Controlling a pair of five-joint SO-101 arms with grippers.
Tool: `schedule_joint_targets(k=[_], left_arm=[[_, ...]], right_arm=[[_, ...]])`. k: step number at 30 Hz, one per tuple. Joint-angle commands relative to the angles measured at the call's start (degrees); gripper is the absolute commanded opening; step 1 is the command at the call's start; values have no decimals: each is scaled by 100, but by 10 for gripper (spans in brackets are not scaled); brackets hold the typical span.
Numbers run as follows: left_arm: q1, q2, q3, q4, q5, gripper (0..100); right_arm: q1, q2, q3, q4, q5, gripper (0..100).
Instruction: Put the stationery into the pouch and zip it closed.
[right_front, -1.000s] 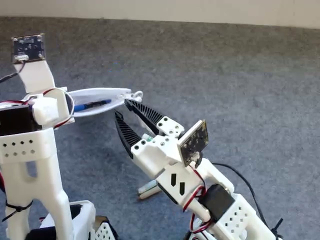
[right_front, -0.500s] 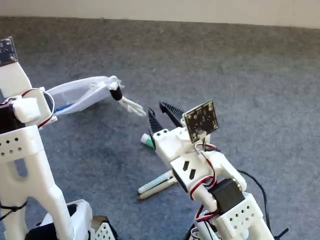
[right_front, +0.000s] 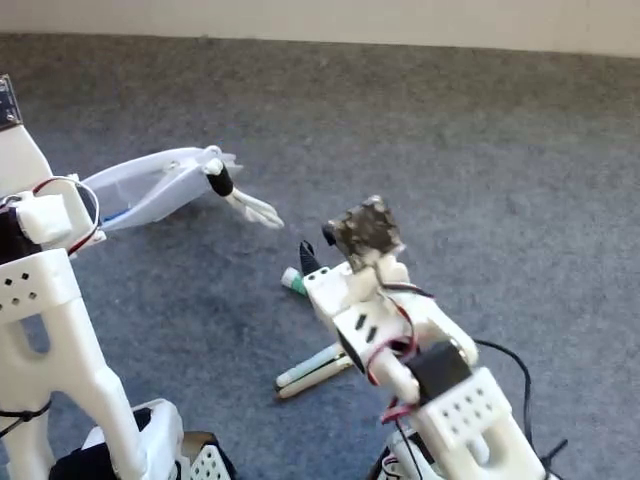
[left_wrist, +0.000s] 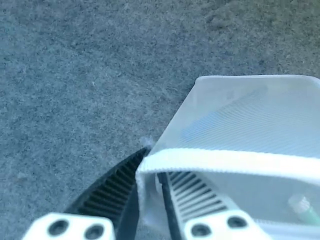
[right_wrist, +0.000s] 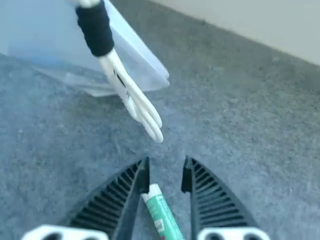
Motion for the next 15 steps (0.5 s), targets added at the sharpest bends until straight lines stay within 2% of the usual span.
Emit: schedule_joint_targets(k=[1,7,15], left_arm=[[-145,-57,-66,-79,9,5],[-145,-57,-48,-97,0,5],[-154,-57,-40,-97,-9,5]], right_arm=[[4,971,-136,-4,88,111],[-84,2404,-734,22,88,183],[-171,3653,-1209,4,97,186]])
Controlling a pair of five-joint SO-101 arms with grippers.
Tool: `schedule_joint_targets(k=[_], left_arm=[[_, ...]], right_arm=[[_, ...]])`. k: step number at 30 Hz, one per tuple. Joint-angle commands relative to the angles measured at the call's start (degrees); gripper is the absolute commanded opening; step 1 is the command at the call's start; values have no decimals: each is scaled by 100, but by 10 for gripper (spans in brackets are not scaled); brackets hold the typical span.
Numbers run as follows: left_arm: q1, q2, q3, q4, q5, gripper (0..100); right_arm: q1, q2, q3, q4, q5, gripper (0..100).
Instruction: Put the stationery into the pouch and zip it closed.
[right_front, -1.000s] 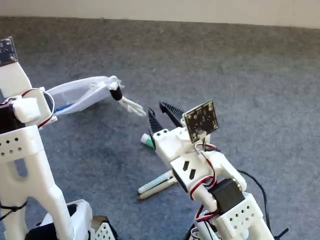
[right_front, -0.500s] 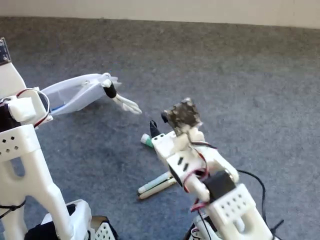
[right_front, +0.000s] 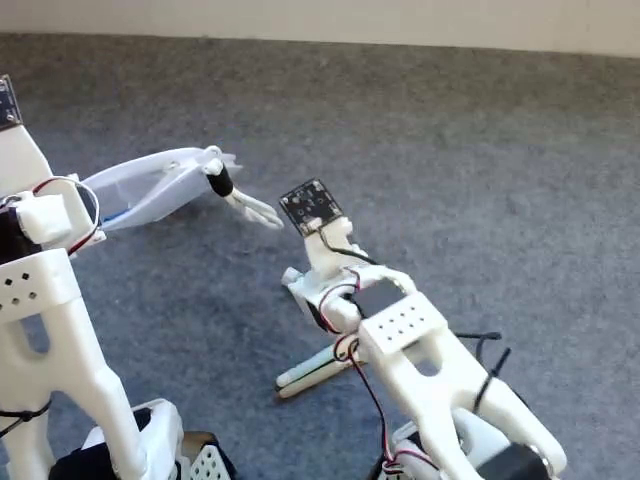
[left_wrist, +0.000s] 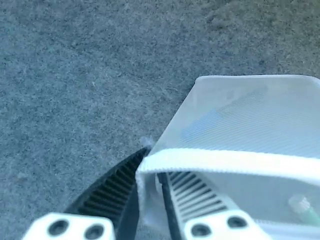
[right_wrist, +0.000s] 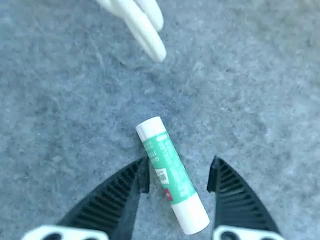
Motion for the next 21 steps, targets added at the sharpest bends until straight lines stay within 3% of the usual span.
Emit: schedule_joint_targets(k=[1,7,21], left_arm=[[-154,-57,-40,-97,-9,5],[-163,-57,-40,-97,-9,5],[-163,-57,-40,-62,-9,5]], right_arm=[[-180,356,-462,4,70,186],[-435,1174,-910,-4,70,186],[154,3345,-2325,-4,70,183]])
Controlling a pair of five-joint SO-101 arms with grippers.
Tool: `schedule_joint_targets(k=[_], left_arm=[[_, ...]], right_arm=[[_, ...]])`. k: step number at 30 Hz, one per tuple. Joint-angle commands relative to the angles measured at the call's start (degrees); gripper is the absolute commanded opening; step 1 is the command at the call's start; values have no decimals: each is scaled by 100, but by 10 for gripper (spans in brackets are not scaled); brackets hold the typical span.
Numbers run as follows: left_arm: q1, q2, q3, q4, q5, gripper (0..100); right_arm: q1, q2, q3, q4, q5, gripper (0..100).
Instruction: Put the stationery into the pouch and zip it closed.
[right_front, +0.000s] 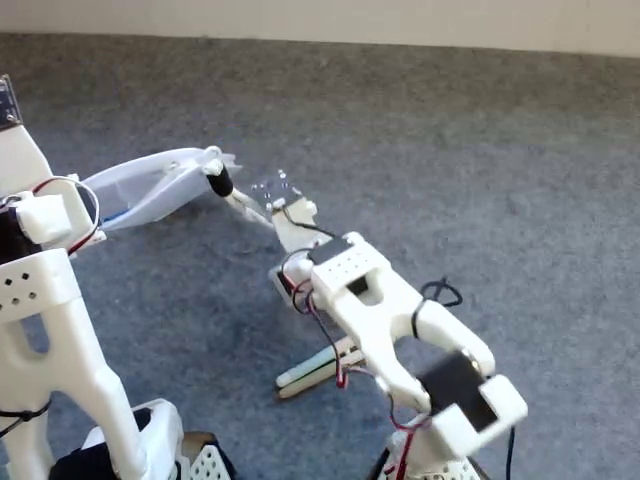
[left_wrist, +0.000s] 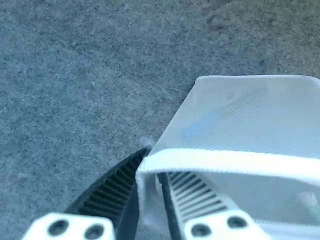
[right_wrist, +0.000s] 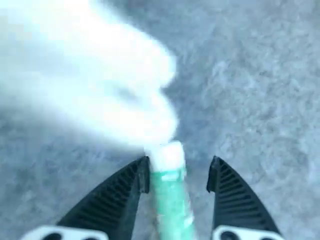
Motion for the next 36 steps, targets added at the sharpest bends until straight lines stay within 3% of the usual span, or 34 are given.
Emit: schedule_joint_targets(k=[1,6,9,12,27,36], left_arm=[[-154,-57,-40,-70,-9,5],[-136,-57,-40,-70,-9,5],[-136,-57,-40,-62,-9,5],[-136,-57,-40,-62,-9,5],[-4,-57,40,-79,26,5],[382,-57,101,-62,26,5]], right_arm=[[215,286,-382,4,70,183],[233,514,-374,4,88,97],[224,505,-365,13,747,2],[242,505,-338,22,1160,6],[778,-497,-286,31,1143,5],[1077,-831,-127,13,273,5]])
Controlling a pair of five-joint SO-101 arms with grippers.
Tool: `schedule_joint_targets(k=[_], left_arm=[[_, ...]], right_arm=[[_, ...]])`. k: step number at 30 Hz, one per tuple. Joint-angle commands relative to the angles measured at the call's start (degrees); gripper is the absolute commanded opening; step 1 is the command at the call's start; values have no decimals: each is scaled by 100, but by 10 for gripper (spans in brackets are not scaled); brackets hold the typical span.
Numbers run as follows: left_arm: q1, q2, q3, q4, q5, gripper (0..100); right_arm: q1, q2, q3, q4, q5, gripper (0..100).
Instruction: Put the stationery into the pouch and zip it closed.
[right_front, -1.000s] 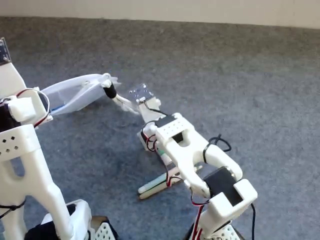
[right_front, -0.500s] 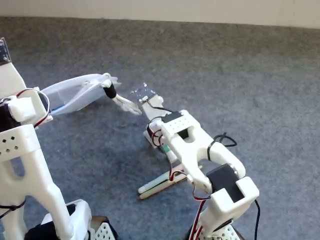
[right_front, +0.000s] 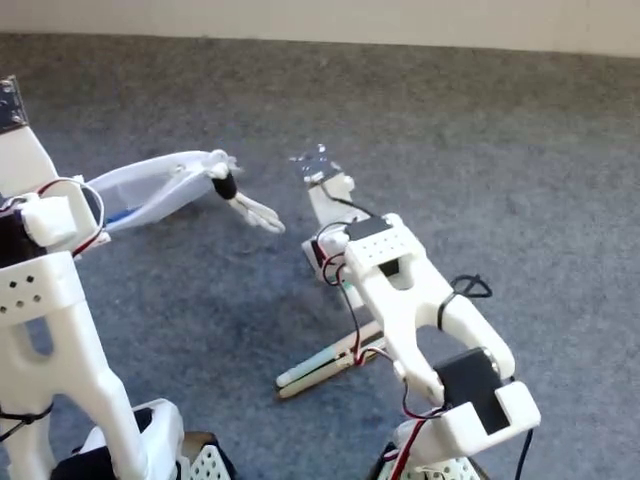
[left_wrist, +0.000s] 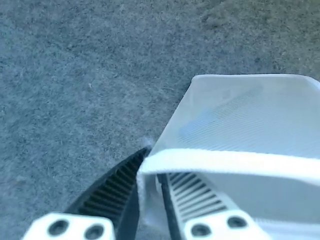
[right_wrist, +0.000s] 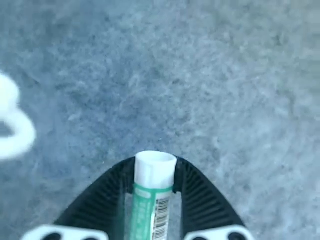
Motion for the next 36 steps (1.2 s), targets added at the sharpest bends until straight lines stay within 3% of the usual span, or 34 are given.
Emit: schedule_joint_targets(k=[1,8,22,36], left_arm=[[259,13,13,-62,35,5],[330,13,84,-70,35,5],[1156,13,180,-62,26,5],[1736,22,356,-105,-9,5]], right_arm=[[215,-400,-22,-22,-264,5],[470,-919,22,-22,-738,5],[787,-2018,356,-4,-1389,5],[760,-3969,1341,-31,-1415,5]])
